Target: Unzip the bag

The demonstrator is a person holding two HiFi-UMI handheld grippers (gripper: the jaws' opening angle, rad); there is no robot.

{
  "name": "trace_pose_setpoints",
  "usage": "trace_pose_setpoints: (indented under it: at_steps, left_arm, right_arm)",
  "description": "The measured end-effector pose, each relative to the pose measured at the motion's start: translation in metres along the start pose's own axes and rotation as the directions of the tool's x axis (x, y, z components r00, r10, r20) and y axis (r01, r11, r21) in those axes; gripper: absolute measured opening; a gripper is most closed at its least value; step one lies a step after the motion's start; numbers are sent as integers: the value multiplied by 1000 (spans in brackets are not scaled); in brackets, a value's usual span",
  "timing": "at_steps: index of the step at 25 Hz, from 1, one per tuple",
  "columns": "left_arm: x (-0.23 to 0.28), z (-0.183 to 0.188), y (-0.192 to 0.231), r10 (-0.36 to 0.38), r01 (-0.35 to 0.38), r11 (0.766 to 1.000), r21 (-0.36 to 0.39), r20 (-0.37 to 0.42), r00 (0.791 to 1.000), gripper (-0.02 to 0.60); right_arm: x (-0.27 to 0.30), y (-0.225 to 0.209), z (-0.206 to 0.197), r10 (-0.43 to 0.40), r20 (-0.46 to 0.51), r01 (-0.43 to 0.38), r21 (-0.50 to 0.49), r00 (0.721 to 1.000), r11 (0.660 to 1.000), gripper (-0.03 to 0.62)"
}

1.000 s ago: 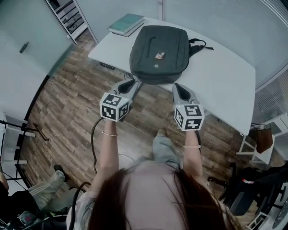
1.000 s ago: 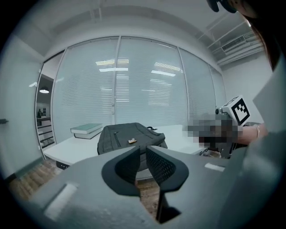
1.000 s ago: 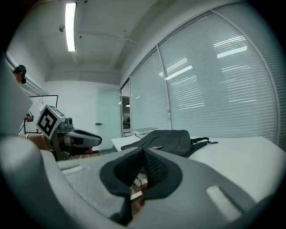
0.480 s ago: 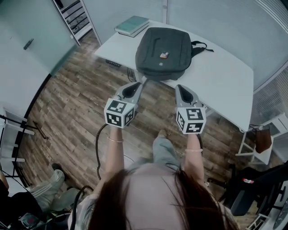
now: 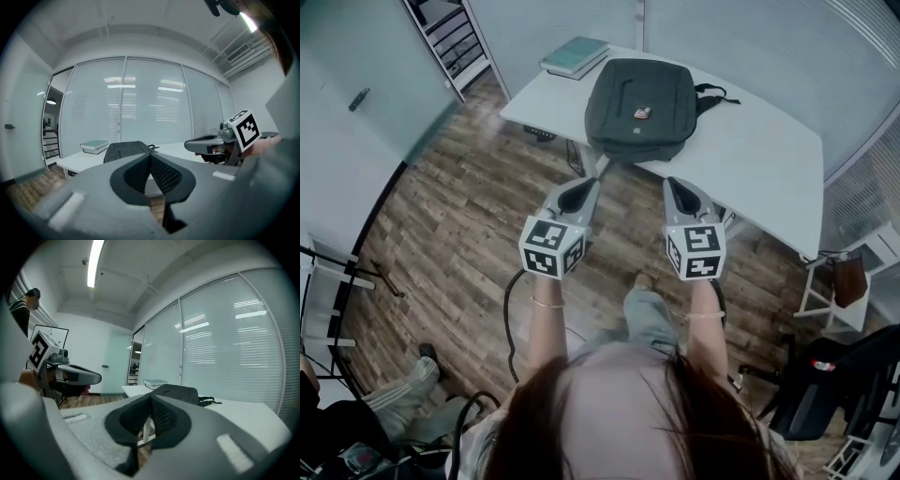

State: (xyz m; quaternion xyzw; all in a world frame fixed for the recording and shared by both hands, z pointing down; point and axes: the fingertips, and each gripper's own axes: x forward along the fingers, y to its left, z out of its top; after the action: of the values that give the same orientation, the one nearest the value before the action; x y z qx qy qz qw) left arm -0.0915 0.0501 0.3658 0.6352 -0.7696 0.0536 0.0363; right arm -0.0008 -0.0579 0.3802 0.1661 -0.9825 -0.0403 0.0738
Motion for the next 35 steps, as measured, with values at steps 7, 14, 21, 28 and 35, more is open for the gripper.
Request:
trace_pose_setpoints:
  at_steps: [7,14,21,28,35]
  left_arm:
    - [-9,13,-5,21,-21,1000,-14,45,999,9]
    - [-4,22,-19,48,-48,999,3,58,997,9]
    - [8,25,-49,75,-75,997,-5,57,996,9]
    - [11,31,-74,102,-101,995,-11,55,993,10]
    - [18,24,-97,97,-97,995,16,15,995,9]
  right_arm:
    - [-7,1,13,-12,10,12,-16,1000,1000,3]
    - [-13,-10,5,16,-10,-16,-25,1000,1000,3]
    - [-27,-34,6,42,-12,-42,-32,999,999,3]
    - [-43,-47,-1,81,-28,-82,-28,996,996,3]
    - [-49,-60,-7,76,-34,-77,-22,997,997,3]
